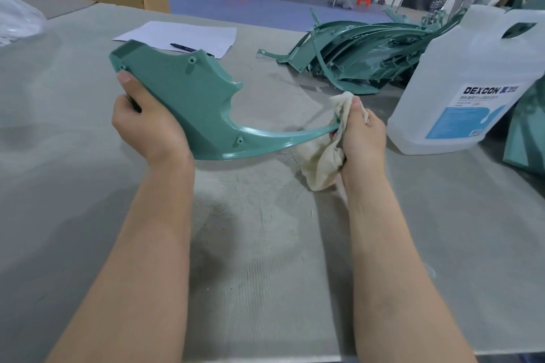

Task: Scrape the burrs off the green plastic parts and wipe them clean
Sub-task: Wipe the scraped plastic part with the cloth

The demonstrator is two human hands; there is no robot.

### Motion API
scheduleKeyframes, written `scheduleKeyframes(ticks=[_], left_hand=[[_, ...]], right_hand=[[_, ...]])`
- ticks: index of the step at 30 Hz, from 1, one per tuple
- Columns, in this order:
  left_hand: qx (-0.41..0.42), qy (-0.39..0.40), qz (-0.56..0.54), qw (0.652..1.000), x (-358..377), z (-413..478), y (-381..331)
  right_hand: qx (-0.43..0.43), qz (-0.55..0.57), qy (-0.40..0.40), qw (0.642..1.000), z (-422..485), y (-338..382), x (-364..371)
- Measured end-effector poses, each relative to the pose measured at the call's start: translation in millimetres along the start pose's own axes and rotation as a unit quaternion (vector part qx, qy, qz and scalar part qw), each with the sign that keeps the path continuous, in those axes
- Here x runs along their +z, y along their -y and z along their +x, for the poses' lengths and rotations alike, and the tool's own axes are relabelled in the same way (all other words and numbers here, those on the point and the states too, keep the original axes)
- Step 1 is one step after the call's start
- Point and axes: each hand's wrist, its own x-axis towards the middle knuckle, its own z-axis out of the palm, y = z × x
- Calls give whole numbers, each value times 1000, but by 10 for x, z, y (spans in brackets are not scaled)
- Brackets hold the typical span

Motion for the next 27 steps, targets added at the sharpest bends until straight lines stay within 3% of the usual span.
scheduleKeyframes(ticks=[3, 6, 12, 15, 19, 23, 27], left_hand=[[-5, 0, -3, 1000, -2, 2, -3], [-5, 6, -4, 1000, 9, -18, 10], [-39, 6, -17, 999, 2, 15, 49], [-38, 4, -7, 999, 4, 17, 61], [-47, -12, -18, 999, -30, 78, 71], [-41, -26, -16, 999, -56, 122, 77], [-27, -37, -6, 999, -59, 146, 74]], right_hand=[[82, 101, -14, 991, -11, 32, -1], [143, 217, 23, 965, -28, 29, -5], [157, 383, 67, 908, -49, 89, -90], [128, 392, 114, 904, -57, 120, -66], [106, 317, 189, 923, -80, 179, -48], [31, 31, 139, 989, -122, 162, -46], [-24, -117, 94, 988, -130, 135, -30]])
